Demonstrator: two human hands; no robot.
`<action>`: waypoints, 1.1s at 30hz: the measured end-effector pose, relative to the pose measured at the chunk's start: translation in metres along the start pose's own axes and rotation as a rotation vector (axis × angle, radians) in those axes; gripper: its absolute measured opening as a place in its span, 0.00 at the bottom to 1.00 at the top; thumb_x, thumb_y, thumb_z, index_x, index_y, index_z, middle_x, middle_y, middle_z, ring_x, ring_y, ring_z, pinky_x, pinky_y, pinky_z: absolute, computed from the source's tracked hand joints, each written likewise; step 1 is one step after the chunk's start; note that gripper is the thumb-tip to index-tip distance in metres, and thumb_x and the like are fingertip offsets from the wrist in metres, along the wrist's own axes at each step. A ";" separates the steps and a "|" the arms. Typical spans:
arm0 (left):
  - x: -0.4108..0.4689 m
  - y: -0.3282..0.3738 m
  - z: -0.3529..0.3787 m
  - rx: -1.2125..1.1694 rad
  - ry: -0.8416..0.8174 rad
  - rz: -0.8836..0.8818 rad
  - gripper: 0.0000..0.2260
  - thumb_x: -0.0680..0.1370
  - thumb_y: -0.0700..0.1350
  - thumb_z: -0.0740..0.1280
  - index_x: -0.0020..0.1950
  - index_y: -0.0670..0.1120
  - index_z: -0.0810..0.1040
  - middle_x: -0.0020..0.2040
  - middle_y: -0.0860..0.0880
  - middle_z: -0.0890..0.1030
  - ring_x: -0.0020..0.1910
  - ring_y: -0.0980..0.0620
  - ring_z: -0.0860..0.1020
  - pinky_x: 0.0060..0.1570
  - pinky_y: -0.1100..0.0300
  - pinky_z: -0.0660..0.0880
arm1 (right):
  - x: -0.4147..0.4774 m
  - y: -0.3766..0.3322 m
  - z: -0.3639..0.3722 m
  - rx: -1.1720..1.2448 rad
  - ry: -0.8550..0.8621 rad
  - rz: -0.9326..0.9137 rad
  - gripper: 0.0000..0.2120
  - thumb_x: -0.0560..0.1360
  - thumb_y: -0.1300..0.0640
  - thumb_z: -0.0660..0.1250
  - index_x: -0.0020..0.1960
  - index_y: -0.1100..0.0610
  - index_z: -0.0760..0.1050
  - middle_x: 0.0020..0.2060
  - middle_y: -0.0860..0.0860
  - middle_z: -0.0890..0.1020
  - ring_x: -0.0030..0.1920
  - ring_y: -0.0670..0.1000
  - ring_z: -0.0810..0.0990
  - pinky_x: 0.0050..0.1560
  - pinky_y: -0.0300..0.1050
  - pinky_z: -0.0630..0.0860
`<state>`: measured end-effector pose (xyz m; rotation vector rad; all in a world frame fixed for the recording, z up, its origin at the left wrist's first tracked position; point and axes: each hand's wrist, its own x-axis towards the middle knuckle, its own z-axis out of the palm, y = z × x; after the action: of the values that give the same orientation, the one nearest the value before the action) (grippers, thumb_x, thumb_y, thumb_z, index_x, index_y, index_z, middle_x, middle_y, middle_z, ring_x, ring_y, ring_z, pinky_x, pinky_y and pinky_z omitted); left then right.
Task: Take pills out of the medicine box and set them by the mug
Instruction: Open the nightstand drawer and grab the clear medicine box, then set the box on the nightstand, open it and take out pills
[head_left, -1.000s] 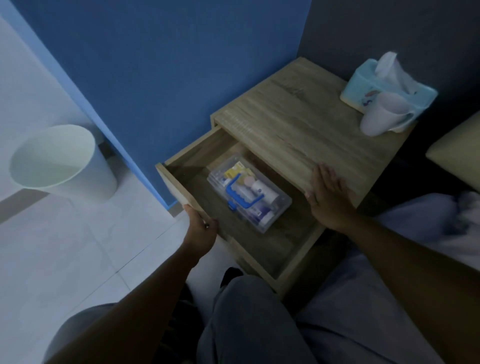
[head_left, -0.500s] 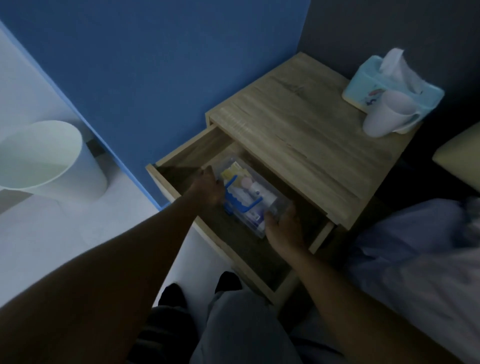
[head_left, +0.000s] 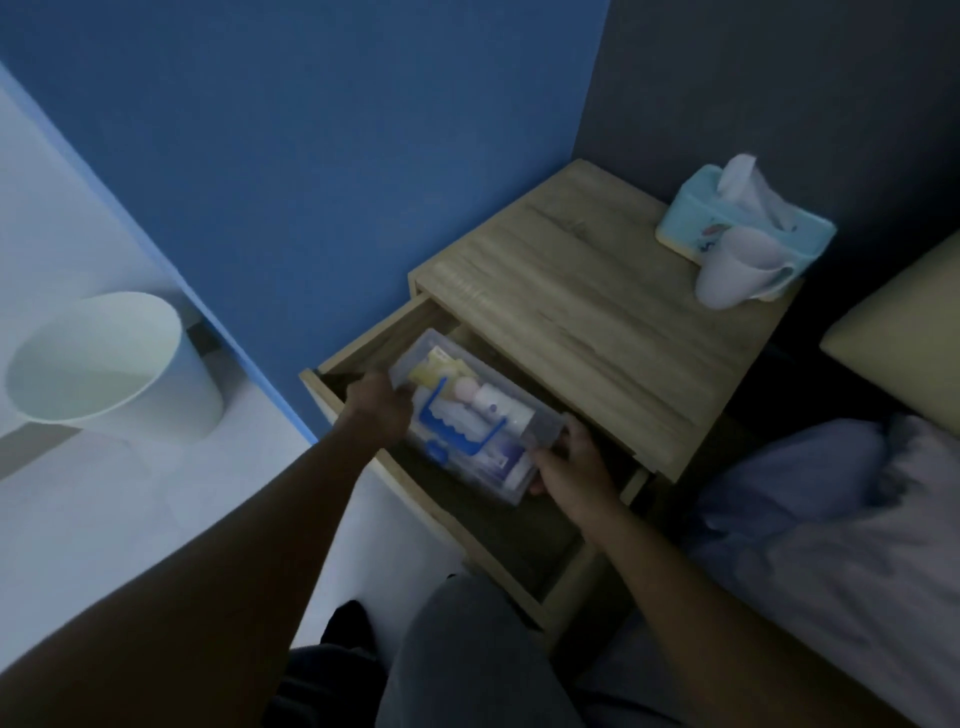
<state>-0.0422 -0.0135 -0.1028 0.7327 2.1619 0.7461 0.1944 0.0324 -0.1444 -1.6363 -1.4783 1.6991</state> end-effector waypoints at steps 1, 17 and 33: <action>-0.004 0.007 -0.009 0.046 0.033 0.012 0.15 0.80 0.50 0.64 0.63 0.42 0.74 0.55 0.42 0.80 0.48 0.48 0.79 0.41 0.55 0.76 | -0.006 -0.009 -0.003 -0.006 -0.019 -0.038 0.31 0.76 0.49 0.70 0.76 0.42 0.61 0.57 0.45 0.80 0.49 0.44 0.84 0.34 0.33 0.79; 0.033 0.135 -0.067 -0.234 0.169 0.239 0.28 0.75 0.53 0.72 0.70 0.39 0.72 0.57 0.40 0.82 0.46 0.41 0.85 0.53 0.49 0.82 | 0.059 -0.182 -0.071 -0.122 0.104 -0.316 0.14 0.73 0.53 0.74 0.57 0.55 0.79 0.29 0.48 0.86 0.23 0.43 0.81 0.22 0.37 0.73; 0.111 0.126 -0.001 -0.554 0.276 0.154 0.19 0.76 0.52 0.70 0.61 0.42 0.76 0.41 0.49 0.80 0.37 0.45 0.83 0.49 0.50 0.83 | 0.144 -0.170 -0.088 -0.235 0.133 -0.408 0.14 0.77 0.48 0.69 0.61 0.48 0.76 0.30 0.40 0.84 0.25 0.38 0.81 0.23 0.35 0.75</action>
<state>-0.0733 0.1467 -0.0640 0.5238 1.9942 1.5225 0.1668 0.2537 -0.0566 -1.3961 -1.8465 1.2129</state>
